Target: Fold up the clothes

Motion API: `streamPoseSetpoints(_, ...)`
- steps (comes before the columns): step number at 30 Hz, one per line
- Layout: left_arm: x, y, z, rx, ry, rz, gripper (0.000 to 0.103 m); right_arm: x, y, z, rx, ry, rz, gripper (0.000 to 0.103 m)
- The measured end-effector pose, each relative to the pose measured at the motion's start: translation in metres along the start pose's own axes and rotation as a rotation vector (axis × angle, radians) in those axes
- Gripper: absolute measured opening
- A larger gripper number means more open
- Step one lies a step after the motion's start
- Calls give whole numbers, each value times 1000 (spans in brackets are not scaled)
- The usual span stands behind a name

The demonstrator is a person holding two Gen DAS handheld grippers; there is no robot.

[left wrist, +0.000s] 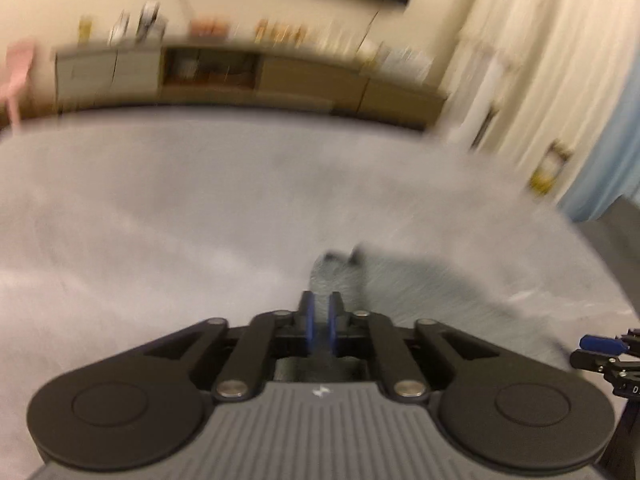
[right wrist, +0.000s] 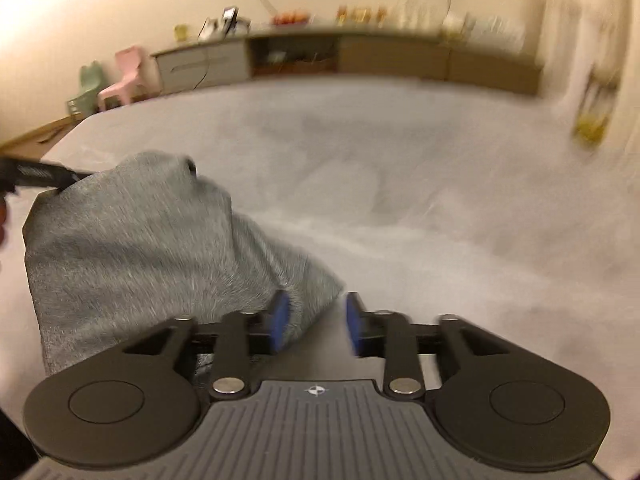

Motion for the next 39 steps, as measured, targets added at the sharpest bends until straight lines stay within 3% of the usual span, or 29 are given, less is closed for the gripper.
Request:
streamPoseSetpoints(2, -17, -9, -2, 22, -25, -79, 19, -17, 35, 6, -76, -60, 51, 49)
streamPoseSetpoints(4, -14, -21, -16, 77, 14, -105, 22, -13, 78, 1, -147, -37, 197, 56)
streamPoseSetpoints(6, 10, -23, -36, 144, 74, -8, 22, 7, 98, -24, -166, 87, 263, 57)
streamPoseSetpoints(8, 28, -8, -47, 128, 112, 90, 20, 21, 106, -51, -159, 193, 297, 56)
streamPoseSetpoints(11, 24, 16, -41, 55, 93, 141, 20, 6, 100, -72, -116, 215, 290, 57)
streamPoseSetpoints(13, 21, 21, -38, 25, 98, 121, 21, -10, 114, -68, -166, 152, 280, 59)
streamPoseSetpoints(15, 23, 16, -39, 23, 120, 88, 21, -21, 132, -64, -231, 91, 293, 85)
streamPoseSetpoints(16, 25, 13, -41, 31, 131, 74, 21, -18, 144, -65, -276, 89, 322, 87)
streamPoseSetpoints(18, 25, 3, -45, 58, 134, 73, 21, 5, 150, -76, -402, 152, 287, 74)
streamPoseSetpoints(19, 24, 1, -46, 65, 126, 75, 21, 16, 144, -78, -437, 179, 238, 40)
streamPoseSetpoints(21, 21, -2, -47, 73, 111, 69, 22, 23, 113, -62, -400, 150, 176, 43)
streamPoseSetpoints(24, 5, -3, -43, 66, 73, 29, 22, 16, 73, -42, -403, 146, 10, 43)
streamPoseSetpoints(26, -3, -8, -38, 98, 44, 2, 22, 5, 76, -39, -423, 142, 8, 43)
streamPoseSetpoints(30, -26, -45, -42, 277, -22, -123, 31, -16, 104, -41, -507, 103, 52, 62)
streamPoseSetpoints(33, -42, -75, -57, 411, -73, -187, 32, 6, 124, -51, -654, 119, 31, 71)
streamPoseSetpoints(37, -44, -86, -70, 490, -94, -182, 33, 45, 137, -58, -821, 166, -9, 66)
streamPoseSetpoints(39, -43, -83, -70, 494, -101, -169, 34, 55, 141, -54, -819, 186, 4, 37)
Point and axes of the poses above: each gripper's, at about its wrist camera, not at the fingertips, and x roughly the way its jaws point, y to its left, z to its top, the point moved 6 cm from there along x, roughly the way its jaws point, and after that the axes turned 15 degrees about z, right-handed, at the moved point
